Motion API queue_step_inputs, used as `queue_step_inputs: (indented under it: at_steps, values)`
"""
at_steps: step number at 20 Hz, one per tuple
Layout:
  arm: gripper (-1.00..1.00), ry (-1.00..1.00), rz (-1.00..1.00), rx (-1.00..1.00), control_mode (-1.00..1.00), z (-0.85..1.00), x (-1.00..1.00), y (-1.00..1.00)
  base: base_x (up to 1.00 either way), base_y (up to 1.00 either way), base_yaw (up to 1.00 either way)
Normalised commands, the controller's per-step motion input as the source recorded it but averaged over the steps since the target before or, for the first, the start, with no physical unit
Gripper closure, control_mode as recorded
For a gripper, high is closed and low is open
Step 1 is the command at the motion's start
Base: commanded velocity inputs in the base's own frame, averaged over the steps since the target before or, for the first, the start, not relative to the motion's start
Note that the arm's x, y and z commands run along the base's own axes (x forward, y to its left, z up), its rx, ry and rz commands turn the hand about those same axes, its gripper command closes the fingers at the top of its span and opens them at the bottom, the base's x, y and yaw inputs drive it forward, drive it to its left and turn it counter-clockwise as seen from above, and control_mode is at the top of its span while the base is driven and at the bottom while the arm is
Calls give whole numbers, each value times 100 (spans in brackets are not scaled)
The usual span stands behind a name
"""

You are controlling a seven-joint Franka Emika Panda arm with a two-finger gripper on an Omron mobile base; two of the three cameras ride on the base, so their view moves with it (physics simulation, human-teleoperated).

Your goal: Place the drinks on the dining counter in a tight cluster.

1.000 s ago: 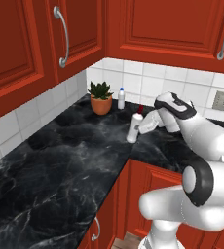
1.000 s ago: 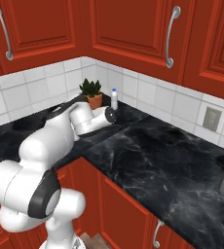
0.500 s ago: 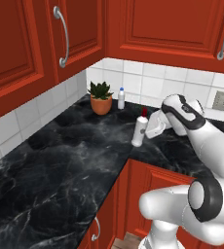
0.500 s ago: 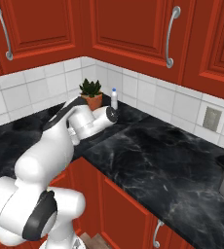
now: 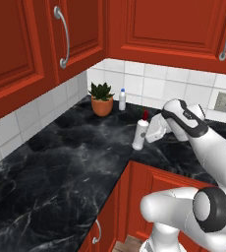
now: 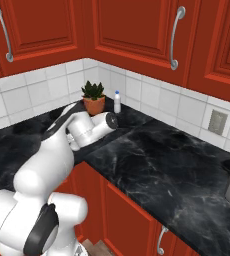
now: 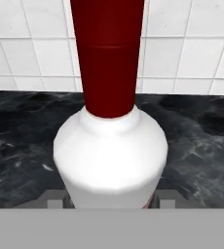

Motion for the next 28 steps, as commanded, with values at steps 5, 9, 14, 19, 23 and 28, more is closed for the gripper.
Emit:
queue_step_inputs:
  at_steps: [5,9,14,19,23,28]
  values:
    - [100,0,0,0,100,0,-2,0,-42,0,1]
    - [100,0,0,0,100,0,0,0,-75,0,0]
    - [100,0,0,0,100,0,0,0,-80,0,0]
    - [100,0,0,0,100,0,0,0,-88,0,0]
    - [100,0,0,0,100,0,0,0,-94,0,-3]
    - [100,0,0,0,100,0,0,0,-94,0,-4]
